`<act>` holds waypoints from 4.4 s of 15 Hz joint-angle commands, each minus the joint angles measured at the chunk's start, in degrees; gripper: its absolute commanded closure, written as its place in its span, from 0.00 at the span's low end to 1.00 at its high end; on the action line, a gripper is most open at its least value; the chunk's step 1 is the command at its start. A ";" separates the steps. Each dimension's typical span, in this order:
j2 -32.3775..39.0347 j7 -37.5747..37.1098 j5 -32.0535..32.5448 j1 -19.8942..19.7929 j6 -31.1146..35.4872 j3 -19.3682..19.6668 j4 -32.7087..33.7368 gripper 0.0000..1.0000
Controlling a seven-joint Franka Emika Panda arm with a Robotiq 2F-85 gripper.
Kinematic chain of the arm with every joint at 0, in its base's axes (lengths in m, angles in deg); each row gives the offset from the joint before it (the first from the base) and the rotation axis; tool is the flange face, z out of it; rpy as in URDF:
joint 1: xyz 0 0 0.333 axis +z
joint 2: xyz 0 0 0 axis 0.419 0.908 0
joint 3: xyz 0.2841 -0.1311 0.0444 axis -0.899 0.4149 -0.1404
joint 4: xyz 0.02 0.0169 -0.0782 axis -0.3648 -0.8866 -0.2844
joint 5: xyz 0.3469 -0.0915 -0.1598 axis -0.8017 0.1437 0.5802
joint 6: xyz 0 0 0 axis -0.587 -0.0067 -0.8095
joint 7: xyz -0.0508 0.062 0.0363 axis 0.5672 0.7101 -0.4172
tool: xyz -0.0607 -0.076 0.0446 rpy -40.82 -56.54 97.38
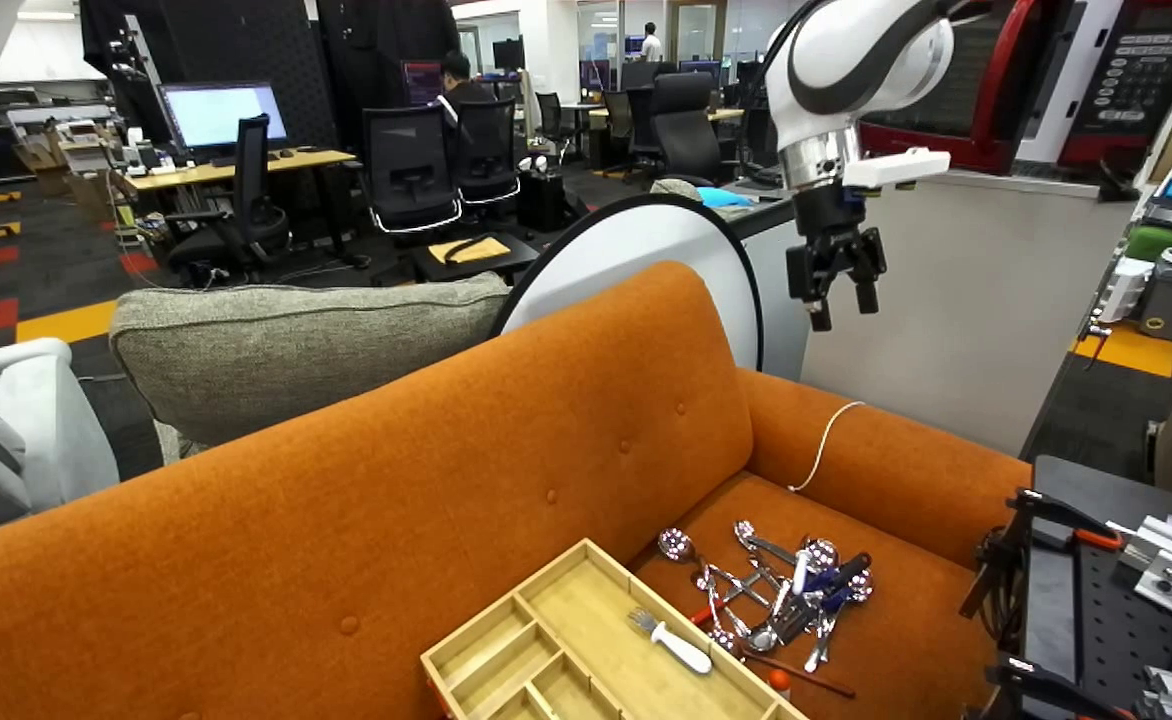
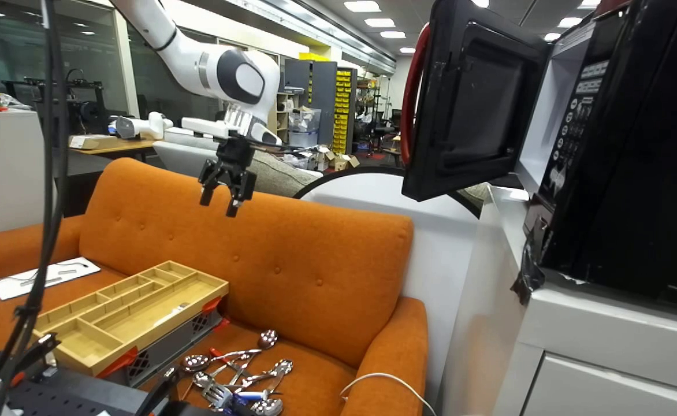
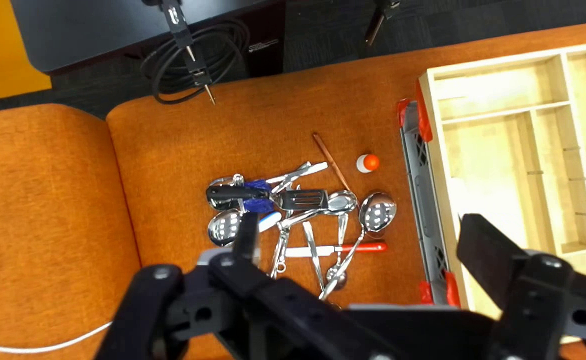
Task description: Pick the spatula and put it in the box
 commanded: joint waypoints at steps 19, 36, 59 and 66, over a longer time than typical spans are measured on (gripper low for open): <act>22.95 -18.10 -10.63 -0.57 4.71 1.08 2.85 0.00; 30.56 -27.97 -19.72 -1.45 1.31 2.71 2.76 0.00; 50.31 -39.41 -45.49 -3.65 24.55 3.38 8.29 0.00; 59.02 -55.49 -50.03 -1.51 35.98 5.44 10.01 0.00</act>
